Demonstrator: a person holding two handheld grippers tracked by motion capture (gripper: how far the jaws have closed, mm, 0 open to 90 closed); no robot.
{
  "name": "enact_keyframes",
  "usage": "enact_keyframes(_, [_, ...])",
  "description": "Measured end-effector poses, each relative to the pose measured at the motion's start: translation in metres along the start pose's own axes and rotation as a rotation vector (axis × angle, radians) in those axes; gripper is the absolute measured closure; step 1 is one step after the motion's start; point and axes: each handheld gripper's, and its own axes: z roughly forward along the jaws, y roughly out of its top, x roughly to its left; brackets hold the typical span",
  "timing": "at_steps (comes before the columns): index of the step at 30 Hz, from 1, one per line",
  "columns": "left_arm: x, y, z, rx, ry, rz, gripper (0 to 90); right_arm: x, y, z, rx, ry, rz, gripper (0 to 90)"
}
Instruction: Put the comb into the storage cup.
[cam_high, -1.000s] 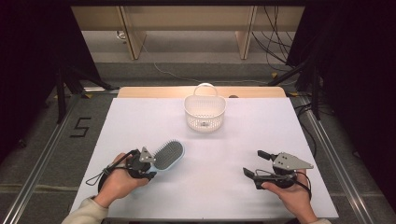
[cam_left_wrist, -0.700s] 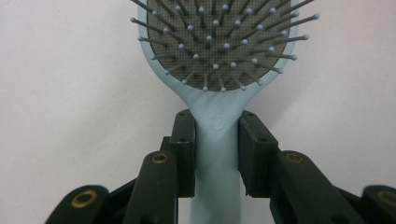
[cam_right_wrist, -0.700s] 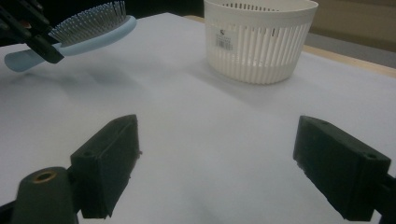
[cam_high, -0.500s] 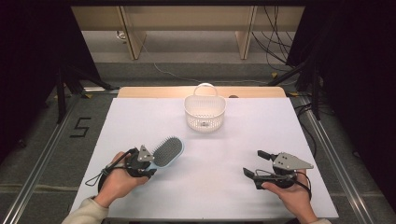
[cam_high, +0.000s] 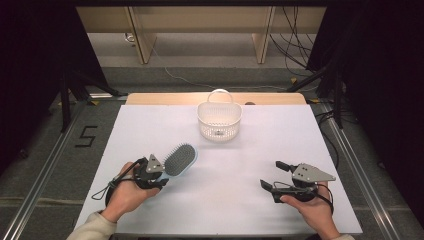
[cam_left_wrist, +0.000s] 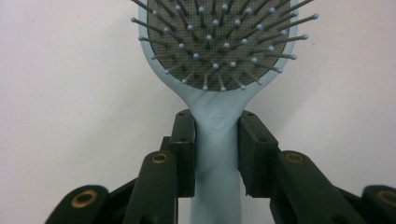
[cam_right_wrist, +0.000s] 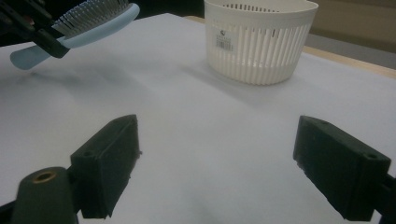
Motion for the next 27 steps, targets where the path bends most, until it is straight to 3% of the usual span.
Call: enact_keyframes(27, [0.0022,0.001,-0.0015,-0.06,0.016,-0.019,69.7,0.0,0.0,0.0001,0.002,0.0,0.002,15.3])
